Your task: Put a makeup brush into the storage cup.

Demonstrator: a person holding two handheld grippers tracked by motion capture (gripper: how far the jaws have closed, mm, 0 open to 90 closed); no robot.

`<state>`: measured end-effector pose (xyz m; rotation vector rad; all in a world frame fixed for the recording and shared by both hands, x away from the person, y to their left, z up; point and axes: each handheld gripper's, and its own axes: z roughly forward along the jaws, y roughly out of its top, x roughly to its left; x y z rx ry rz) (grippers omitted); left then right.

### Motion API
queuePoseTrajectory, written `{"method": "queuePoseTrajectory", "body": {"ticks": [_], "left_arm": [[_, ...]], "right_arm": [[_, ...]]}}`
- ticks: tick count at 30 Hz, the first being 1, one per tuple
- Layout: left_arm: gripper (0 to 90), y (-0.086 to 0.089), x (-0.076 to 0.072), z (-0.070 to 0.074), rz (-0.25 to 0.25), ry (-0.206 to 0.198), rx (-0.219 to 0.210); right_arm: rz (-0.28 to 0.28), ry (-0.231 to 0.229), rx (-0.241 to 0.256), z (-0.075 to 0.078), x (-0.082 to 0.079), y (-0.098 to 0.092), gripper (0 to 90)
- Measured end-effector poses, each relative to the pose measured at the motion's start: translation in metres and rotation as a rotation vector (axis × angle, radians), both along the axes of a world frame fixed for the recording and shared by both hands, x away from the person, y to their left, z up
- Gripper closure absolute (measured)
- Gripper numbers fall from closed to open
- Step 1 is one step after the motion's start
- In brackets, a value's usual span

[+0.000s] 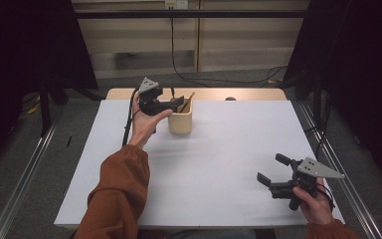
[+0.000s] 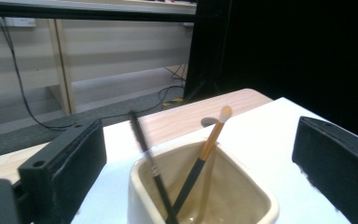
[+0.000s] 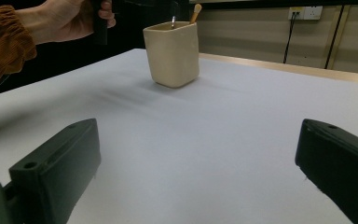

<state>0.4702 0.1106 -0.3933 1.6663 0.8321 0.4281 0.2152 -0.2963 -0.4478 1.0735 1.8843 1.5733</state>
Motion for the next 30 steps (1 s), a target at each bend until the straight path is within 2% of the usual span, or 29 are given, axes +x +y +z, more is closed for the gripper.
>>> {"method": "queuePoseTrajectory", "body": {"ticks": [3, 5, 11, 12, 19, 23, 28, 30], "left_arm": [[1.3, 0.0, -0.002, 0.003, 0.0, 0.006, -0.006], [1.3, 0.001, -0.004, 0.005, 0.001, -0.005, 0.009], [1.3, 0.005, -0.006, 0.01, -0.001, -0.013, -0.007], [1.3, 0.006, -0.007, 0.011, 0.002, -0.013, 0.001], [1.6, 0.008, -0.014, 0.013, -0.029, -0.024, 0.0], [1.7, 0.011, -0.017, 0.012, -0.037, -0.017, -0.01], [1.8, 0.013, -0.025, 0.017, -0.03, -0.027, -0.003], [2.2, 0.016, -0.03, 0.021, -0.021, -0.036, -0.016]], "right_arm": [[-0.003, -0.001, 0.002, 0.0, -0.001, 0.0, 0.0], [-0.001, -0.001, 0.002, 0.001, -0.001, -0.001, 0.0], [-0.001, -0.003, 0.001, 0.001, -0.001, -0.001, 0.0], [-0.001, -0.002, 0.002, 0.001, -0.001, -0.001, 0.0], [-0.001, -0.002, -0.003, 0.0, -0.001, 0.0, 0.0], [-0.002, -0.004, -0.003, 0.001, -0.002, 0.0, 0.0], [-0.003, -0.003, -0.003, 0.001, -0.002, 0.001, 0.0], [-0.003, -0.003, 0.0, 0.001, -0.001, 0.001, 0.0]]}}
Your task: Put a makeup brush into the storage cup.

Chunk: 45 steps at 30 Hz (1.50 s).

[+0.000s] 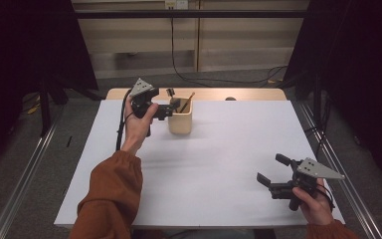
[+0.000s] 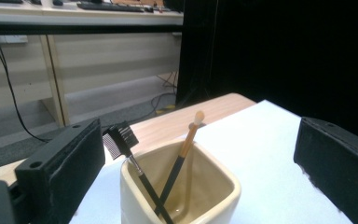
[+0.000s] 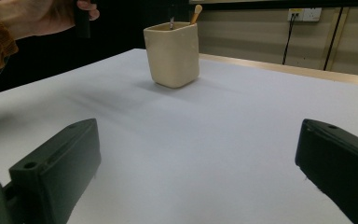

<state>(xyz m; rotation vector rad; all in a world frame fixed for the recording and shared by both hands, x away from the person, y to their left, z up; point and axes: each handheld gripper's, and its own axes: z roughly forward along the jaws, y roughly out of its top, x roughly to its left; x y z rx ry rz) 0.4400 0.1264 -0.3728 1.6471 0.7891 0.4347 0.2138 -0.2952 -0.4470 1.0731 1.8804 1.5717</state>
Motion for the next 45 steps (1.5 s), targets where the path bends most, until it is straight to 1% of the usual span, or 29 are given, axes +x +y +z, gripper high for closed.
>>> {"method": "queuePoseTrajectory", "body": {"ticks": [2, 5, 7, 11, 13, 14, 15, 16, 18, 20, 22, 23, 24, 26, 27, 29, 31, 32, 33, 34, 35, 36, 37, 38, 41, 42, 43, 45], "left_arm": [[2.4, 0.002, -0.004, 0.004, 0.001, -0.007, 0.02], [2.4, 0.007, -0.008, 0.006, 0.007, -0.003, 0.001], [2.5, 0.011, -0.011, 0.007, 0.013, -0.001, 0.014], [2.4, 0.015, -0.019, 0.007, 0.019, 0.005, 0.005], [2.1, 0.015, -0.024, 0.006, 0.015, 0.007, 0.015], [1.8, 0.015, -0.026, 0.006, 0.017, 0.01, 0.011], [1.8, 0.016, -0.028, 0.005, 0.004, 0.012, 0.01], [1.9, 0.016, -0.03, 0.005, 0.002, 0.012, 0.002], [1.8, 0.018, -0.034, 0.005, 0.001, 0.007, 0.002], [1.9, 0.02, -0.036, 0.004, 0.0, 0.011, 0.005], [1.8, 0.022, -0.04, 0.002, 0.013, 0.004, 0.012], [1.8, 0.023, -0.042, 0.001, 0.022, 0.0, 0.006], [1.8, 0.023, -0.044, 0.0, 0.019, 0.002, -0.007], [1.8, 0.022, -0.048, 0.0, 0.016, -0.002, 0.006], [1.8, 0.021, -0.051, -0.001, 0.014, -0.015, 0.011], [1.6, 0.023, -0.056, -0.001, 0.006, -0.027, 0.02], [1.6, 0.026, -0.06, -0.003, 0.013, -0.037, 0.021], [1.6, 0.028, -0.062, -0.004, 0.015, -0.035, 0.011], [1.8, 0.032, -0.064, -0.006, 0.021, -0.037, 0.011], [2.4, 0.036, -0.066, -0.007, 0.034, -0.037, 0.004], [2.3, 0.039, -0.067, -0.009, 0.037, -0.034, -0.005], [2.3, 0.044, -0.069, -0.011, 0.036, -0.023, -0.015], [2.3, 0.047, -0.072, -0.013, 0.04, -0.018, -0.016], [2.3, 0.049, -0.074, -0.015, 0.049, -0.022, -0.01], [1.9, 0.056, -0.082, -0.019, 0.054, -0.017, -0.003], [2.2, 0.057, -0.085, -0.02, 0.065, -0.024, -0.003], [2.9, 0.059, -0.088, -0.021, 0.068, -0.026, 0.008], [2.9, 0.063, -0.093, -0.023, 0.061, -0.015, 0.005]], "right_arm": [[0.0, 0.0, -0.002, 0.0, 0.0, 0.0, 0.0], [0.003, -0.001, -0.003, 0.0, 0.001, 0.0, 0.0], [0.003, 0.0, -0.004, 0.0, 0.001, 0.0, 0.0], [0.005, 0.006, -0.003, -0.001, 0.001, 0.0, 0.0], [0.004, 0.007, 0.001, -0.001, 0.001, 0.001, 0.0], [0.003, 0.008, 0.0, -0.001, 0.002, 0.001, 0.0], [0.004, 0.011, 0.0, -0.001, 0.002, 0.0, 0.0], [0.004, 0.011, 0.0, -0.001, 0.002, 0.0, 0.0], [0.003, 0.009, 0.001, -0.001, 0.002, 0.0, 0.0], [0.002, 0.011, 0.0, -0.001, 0.001, 0.0, 0.0], [0.003, 0.009, -0.001, -0.001, 0.001, 0.0, 0.0], [0.004, 0.01, 0.0, -0.001, 0.001, 0.0, 0.0], [0.004, 0.012, 0.001, -0.001, 0.001, 0.0, 0.0], [0.006, 0.014, 0.003, -0.001, 0.002, 0.0, 0.0], [0.003, 0.014, 0.005, -0.001, 0.002, 0.001, 0.0], [0.002, 0.012, 0.005, -0.001, 0.001, 0.0, 0.0], [0.0, 0.012, 0.007, -0.001, 0.001, 0.0, 0.0], [-0.002, 0.013, 0.008, -0.001, 0.001, 0.0, 0.0], [-0.002, 0.013, 0.008, -0.001, 0.001, 0.0, 0.0], [0.002, 0.012, 0.006, -0.001, 0.001, 0.0, 0.0], [0.002, 0.01, 0.005, 0.0, 0.001, 0.0, 0.0], [0.003, 0.009, 0.004, 0.0, 0.001, 0.0, 0.0], [0.002, 0.012, 0.006, 0.0, 0.001, 0.0, 0.0], [0.002, 0.014, 0.005, -0.001, 0.001, 0.0, 0.0], [0.002, 0.016, 0.006, -0.001, 0.001, 0.0, 0.0], [0.002, 0.015, 0.006, -0.001, 0.001, 0.0, 0.0], [0.001, 0.016, 0.008, -0.001, 0.001, 0.0, 0.0], [0.0, 0.015, 0.006, 0.0, 0.001, 0.0, 0.0]]}}
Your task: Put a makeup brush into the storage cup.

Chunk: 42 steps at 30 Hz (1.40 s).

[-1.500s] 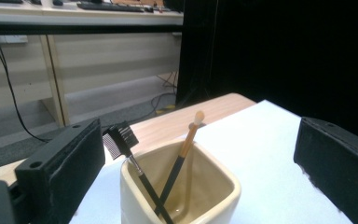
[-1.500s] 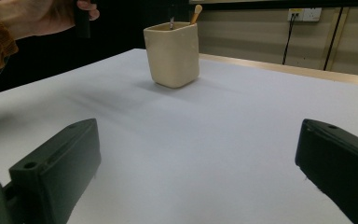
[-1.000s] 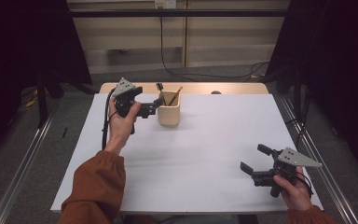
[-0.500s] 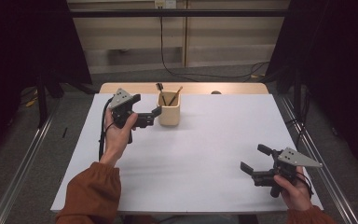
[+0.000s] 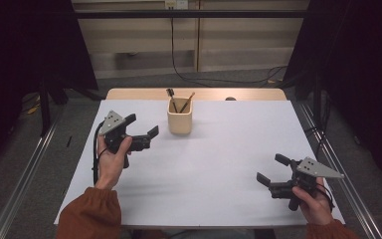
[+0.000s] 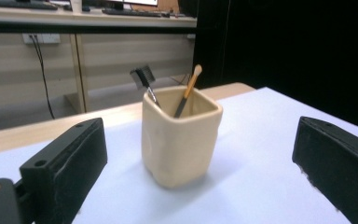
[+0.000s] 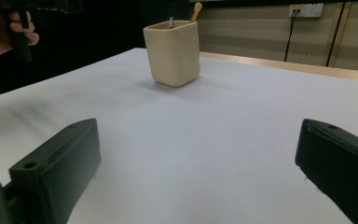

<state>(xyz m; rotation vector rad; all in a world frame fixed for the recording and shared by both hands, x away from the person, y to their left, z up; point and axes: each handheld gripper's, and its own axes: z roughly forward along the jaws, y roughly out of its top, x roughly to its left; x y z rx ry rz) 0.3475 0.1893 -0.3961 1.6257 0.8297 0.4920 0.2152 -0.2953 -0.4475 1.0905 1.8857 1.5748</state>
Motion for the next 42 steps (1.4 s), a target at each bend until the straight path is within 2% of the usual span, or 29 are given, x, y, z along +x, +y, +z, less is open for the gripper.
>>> {"method": "queuePoseTrajectory", "body": {"ticks": [4, 10, 14, 17, 19, 22, 26, 34, 38, 40, 42], "left_arm": [[2.9, 0.006, -0.009, -0.003, 0.01, -0.007, 0.005], [2.0, 0.007, -0.019, 0.0, -0.011, -0.018, 0.026], [2.0, 0.009, -0.029, 0.0, -0.01, -0.03, 0.012], [2.1, 0.012, -0.035, -0.003, 0.003, -0.011, 0.017], [2.2, 0.015, -0.038, -0.006, 0.006, -0.011, 0.052], [2.2, 0.019, -0.044, -0.012, 0.007, 0.004, 0.032], [2.2, 0.025, -0.055, -0.014, 0.023, 0.0, 0.046], [2.1, 0.035, -0.077, -0.017, 0.015, -0.004, 0.067], [2.1, 0.041, -0.085, -0.023, 0.035, 0.038, 0.044], [2.1, 0.041, -0.089, -0.027, 0.034, 0.036, 0.056], [2.0, 0.042, -0.093, -0.029, 0.034, 0.042, 0.05]], "right_arm": [[0.003, -0.001, -0.001, 0.0, 0.0, 0.0, 0.0], [0.003, 0.0, -0.003, 0.0, 0.0, 0.0, 0.0], [0.006, -0.002, -0.005, 0.0, 0.0, 0.001, 0.0], [0.004, -0.002, -0.005, 0.0, 0.0, 0.0, 0.0], [0.008, -0.002, -0.007, 0.0, -0.001, 0.001, 0.0], [0.008, -0.002, -0.007, 0.0, -0.001, 0.001, 0.0], [0.007, -0.002, -0.007, 0.0, -0.001, 0.001, 0.0], [0.003, 0.001, -0.008, 0.0, -0.001, 0.002, 0.0], [0.004, 0.001, -0.008, 0.0, -0.001, 0.002, 0.0], [0.003, 0.002, -0.007, 0.0, -0.001, 0.002, 0.0], [0.003, -0.001, -0.008, 0.0, -0.001, 0.002, 0.0]]}}
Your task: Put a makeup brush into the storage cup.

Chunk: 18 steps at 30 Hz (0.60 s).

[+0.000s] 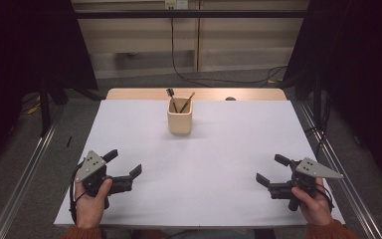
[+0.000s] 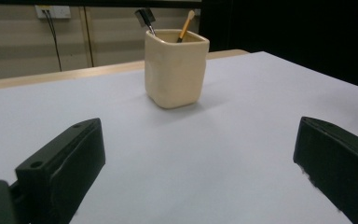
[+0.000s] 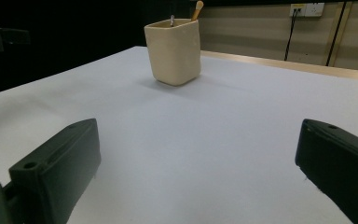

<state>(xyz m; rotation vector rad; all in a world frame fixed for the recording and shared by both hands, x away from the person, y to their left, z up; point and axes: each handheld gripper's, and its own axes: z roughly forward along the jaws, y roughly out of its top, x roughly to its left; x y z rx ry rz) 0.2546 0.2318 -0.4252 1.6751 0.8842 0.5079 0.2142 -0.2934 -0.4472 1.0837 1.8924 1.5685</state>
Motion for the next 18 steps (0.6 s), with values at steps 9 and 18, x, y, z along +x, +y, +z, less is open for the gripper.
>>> {"method": "queuePoseTrajectory", "body": {"ticks": [9, 18], "left_arm": [[1.7, 0.011, -0.016, -0.004, 0.024, -0.01, 0.011], [1.8, 0.015, -0.022, -0.004, 0.043, -0.041, 0.012]], "right_arm": [[0.004, -0.003, -0.004, 0.001, -0.001, 0.0, 0.0], [-0.001, 0.002, -0.007, 0.0, -0.001, 0.0, 0.0]]}}
